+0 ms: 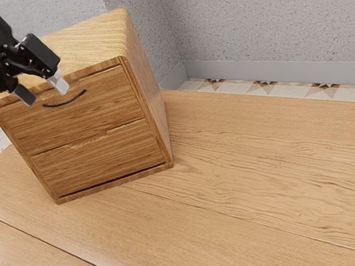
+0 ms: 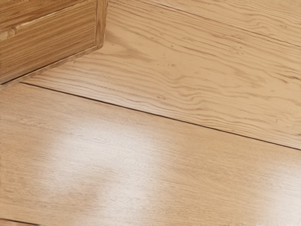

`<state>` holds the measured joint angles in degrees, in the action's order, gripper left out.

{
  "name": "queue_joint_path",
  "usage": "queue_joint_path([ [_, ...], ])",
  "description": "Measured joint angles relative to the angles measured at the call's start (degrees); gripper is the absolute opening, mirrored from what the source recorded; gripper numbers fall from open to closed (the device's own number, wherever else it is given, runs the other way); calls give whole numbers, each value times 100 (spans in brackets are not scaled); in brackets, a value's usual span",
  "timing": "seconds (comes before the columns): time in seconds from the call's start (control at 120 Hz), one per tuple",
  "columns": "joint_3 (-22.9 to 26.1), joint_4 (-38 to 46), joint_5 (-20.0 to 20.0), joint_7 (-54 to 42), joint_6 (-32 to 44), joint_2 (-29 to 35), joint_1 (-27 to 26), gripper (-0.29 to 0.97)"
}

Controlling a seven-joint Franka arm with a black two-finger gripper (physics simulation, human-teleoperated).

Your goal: Pull the drawer handle with one arm to open the drawer

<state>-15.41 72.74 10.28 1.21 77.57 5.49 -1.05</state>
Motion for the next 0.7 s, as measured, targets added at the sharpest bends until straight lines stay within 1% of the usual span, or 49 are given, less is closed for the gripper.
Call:
queue_joint_path([
  [0.083, -27, 18, 23, -281, 25, -107, 43, 68],
  [0.2, -48, 35, -16, -763, 72, -135, -67, 68],
  [0.367, -54, 56, -303, -1632, 101, -135, -14, 68],
  [0.475, 15, 69, -446, -2241, 312, -235, 10, 68],
  [0.7, 6, 70, -688, -3374, 838, -622, -242, 68],
])
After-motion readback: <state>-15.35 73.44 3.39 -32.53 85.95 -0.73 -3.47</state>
